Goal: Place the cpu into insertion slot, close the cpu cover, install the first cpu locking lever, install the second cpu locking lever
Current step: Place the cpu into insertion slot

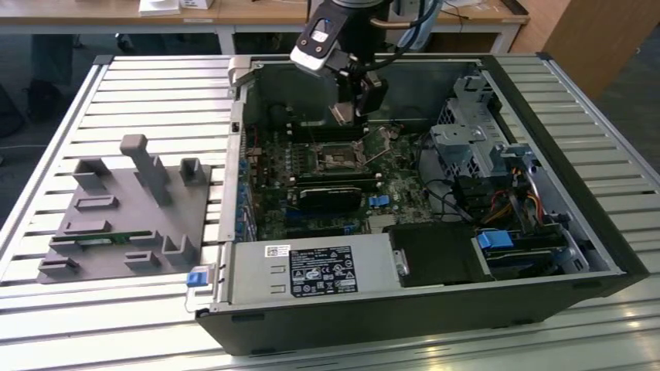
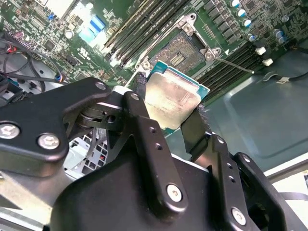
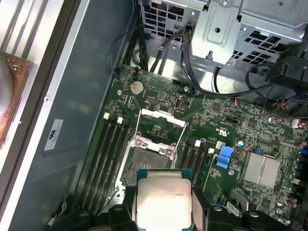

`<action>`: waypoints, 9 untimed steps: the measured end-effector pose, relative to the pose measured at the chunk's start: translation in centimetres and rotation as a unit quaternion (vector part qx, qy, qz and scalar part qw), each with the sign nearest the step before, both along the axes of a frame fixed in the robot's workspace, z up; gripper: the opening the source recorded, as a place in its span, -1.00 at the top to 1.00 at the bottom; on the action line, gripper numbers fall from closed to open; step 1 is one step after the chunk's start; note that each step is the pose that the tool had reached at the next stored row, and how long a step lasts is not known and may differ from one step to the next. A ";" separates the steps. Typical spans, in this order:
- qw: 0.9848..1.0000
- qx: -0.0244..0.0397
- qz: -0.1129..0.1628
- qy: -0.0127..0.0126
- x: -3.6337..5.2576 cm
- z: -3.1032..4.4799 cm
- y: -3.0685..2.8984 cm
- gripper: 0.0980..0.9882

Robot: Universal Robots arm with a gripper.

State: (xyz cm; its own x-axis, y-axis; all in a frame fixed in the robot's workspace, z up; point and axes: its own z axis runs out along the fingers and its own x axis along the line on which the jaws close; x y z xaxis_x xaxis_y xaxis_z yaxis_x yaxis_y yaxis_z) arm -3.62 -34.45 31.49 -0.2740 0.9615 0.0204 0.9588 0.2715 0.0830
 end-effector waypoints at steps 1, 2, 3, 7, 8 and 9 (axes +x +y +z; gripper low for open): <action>1.000 0.000 0.000 0.000 0.00 -0.03 0.00 0.00; 1.000 0.000 0.000 0.000 0.00 -0.07 0.00 0.00; 1.000 0.000 -0.001 0.000 0.00 -0.10 0.00 0.00; 1.000 0.000 -0.002 0.000 0.00 -0.25 0.00 0.00; 1.000 0.000 -0.002 0.000 0.00 -0.29 0.00 0.00; 1.000 0.000 -0.002 0.000 0.00 -0.33 0.00 0.00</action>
State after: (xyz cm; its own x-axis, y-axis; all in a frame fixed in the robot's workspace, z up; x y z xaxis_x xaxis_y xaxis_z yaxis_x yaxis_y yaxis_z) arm -3.62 -34.45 31.16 -0.2699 0.9627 0.0205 0.9600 0.2674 0.0831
